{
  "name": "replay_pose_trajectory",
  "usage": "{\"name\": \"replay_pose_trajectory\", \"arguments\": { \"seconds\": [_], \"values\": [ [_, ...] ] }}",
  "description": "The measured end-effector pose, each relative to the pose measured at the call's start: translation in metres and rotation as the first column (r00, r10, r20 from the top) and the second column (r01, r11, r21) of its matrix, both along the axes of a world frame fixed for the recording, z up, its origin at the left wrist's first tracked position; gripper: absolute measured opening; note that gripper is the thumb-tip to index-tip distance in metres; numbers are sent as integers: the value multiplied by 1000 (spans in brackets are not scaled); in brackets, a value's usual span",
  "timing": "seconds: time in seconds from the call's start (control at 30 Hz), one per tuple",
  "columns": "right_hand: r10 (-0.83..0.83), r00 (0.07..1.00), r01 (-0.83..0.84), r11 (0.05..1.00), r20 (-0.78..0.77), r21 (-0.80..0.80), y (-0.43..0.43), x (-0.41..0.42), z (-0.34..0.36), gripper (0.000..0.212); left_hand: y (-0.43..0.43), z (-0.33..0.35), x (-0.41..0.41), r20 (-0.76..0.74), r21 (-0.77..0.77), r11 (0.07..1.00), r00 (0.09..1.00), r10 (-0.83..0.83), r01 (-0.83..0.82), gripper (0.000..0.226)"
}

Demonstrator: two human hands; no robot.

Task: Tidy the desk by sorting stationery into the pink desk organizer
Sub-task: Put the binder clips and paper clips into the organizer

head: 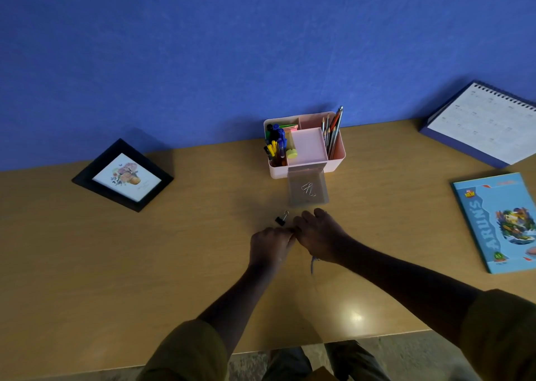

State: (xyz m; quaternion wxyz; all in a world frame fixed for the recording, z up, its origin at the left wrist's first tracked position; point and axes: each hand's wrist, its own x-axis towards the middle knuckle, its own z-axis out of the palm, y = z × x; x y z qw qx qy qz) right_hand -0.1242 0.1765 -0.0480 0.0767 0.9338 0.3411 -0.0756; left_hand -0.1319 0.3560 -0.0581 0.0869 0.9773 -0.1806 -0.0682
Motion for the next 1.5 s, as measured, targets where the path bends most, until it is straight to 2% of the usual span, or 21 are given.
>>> {"name": "replay_pose_trajectory", "arguments": {
  "seconds": [0.33, 0.5, 0.6, 0.67, 0.77, 0.9, 1.03, 1.17, 1.33, 1.4, 1.5],
  "values": [
    [171, 984, -166, 982, 53, -85, -4, 4, -4, 8, 4, 0, 3, 19, -33, 999, 1000, -25, 25, 28],
    [92, 994, -93, 996, 58, 8, -8, 4, -9, 3, 3, -3, 4, 67, -58, 997, 997, -41, 45, 28],
    [36, 999, -36, 998, 1, 60, -8, 7, -11, 13, 2, -1, 7, 51, -97, 995, 999, -12, 17, 23],
    [-56, 998, 59, 985, -25, 160, -8, 8, -7, 14, 1, 1, 8, 20, -122, 992, 999, 35, -32, 17],
    [-196, 977, 212, 929, -84, 303, -12, 5, -1, 12, 4, 0, 7, -36, -207, 973, 995, 95, -100, 9],
    [-315, 921, 389, 788, -231, 476, -22, 0, 11, 15, 7, 3, 9, -35, -336, 933, 991, 127, -132, 11],
    [-345, 882, 472, 672, -322, 570, -35, 6, 28, 13, 2, 13, 16, -8, -430, 898, 995, 100, -94, 15],
    [-377, 884, 464, 629, -277, 624, -46, 28, 41, 16, -10, 28, 36, -17, -500, 857, 991, 136, -127, 20],
    [-450, 869, 482, 671, -208, 563, -49, 64, 42, 18, -28, 40, 64, -153, -544, 782, 952, 263, -304, 28],
    [-464, 875, 468, 735, -140, 490, -47, 73, 39, 17, -32, 39, 69, -213, -554, 734, 919, 332, -394, 27],
    [-399, 916, 389, 867, -36, 311, -43, 79, 34, 17, -34, 33, 70, -265, -502, 723, 880, 394, -475, 25]
  ]
}}
